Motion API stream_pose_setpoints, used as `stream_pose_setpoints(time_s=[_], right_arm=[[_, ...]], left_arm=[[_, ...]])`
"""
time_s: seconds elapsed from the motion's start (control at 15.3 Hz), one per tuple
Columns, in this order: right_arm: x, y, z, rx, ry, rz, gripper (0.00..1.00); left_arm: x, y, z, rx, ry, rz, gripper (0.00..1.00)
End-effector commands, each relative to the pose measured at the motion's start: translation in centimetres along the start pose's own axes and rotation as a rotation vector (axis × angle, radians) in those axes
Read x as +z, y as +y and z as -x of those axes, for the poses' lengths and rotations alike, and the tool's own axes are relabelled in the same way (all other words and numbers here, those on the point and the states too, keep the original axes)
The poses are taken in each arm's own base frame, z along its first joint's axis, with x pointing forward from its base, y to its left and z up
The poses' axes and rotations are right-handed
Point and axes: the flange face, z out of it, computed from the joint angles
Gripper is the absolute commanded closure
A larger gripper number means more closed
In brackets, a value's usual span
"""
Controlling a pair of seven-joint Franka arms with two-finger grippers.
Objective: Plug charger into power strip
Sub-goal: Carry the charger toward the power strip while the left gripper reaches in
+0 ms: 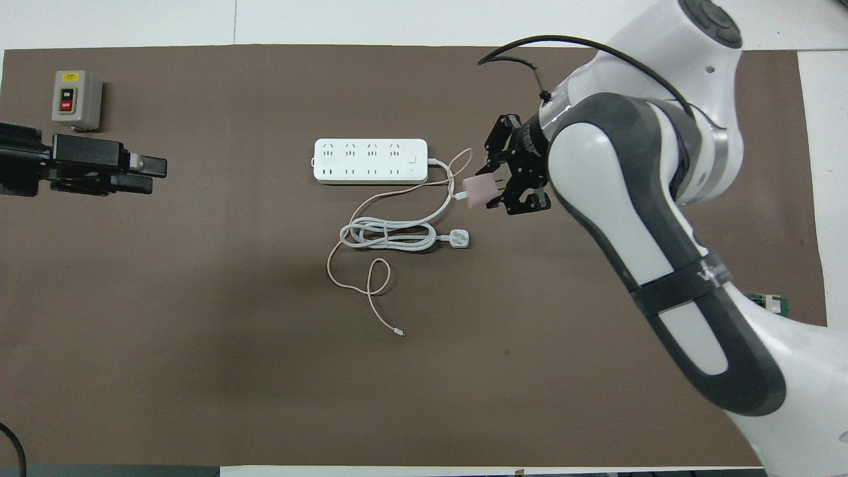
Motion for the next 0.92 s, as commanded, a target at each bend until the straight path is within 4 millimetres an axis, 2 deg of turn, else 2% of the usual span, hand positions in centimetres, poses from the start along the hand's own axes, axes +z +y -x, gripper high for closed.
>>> stream_pose_setpoints(time_s=[0.0, 0.13, 0.39, 0.52, 0.65, 0.72, 0.85], right_arm=[[1.4, -0.2, 3.7, 0.03, -0.012, -0.022, 1.0], [2.3, -0.2, 6.6, 0.073, -0.018, -0.06, 1.0], [4.3, 0.3, 11.3, 0.099, -0.023, -0.099, 1.0], [5.3, 0.7, 13.0, 0.091, -0.023, -0.102, 1.0], [6.3, 0.9, 14.0, 0.096, -0.027, -0.113, 1.0], [6.6, 0.9, 14.5, 0.115, -0.029, -0.12, 1.0], [7.3, 1.1, 15.6, 0.153, -0.033, -0.129, 1.0]], left_arm=[[2.1, -1.3, 0.3, -0.037, 0.051, 0.117, 0.0], [3.9, -3.0, 0.1, -0.037, 0.077, 0.185, 0.0], [8.1, -5.8, 1.6, -0.057, 0.085, 0.342, 0.0], [10.2, -8.2, 3.9, -0.025, 0.072, 0.344, 0.0], [11.8, -9.6, 6.0, -0.063, 0.049, 0.366, 0.0], [12.5, -9.9, 7.1, -0.074, 0.033, 0.376, 0.0], [13.8, -9.3, 7.8, -0.078, 0.018, 0.421, 0.0]])
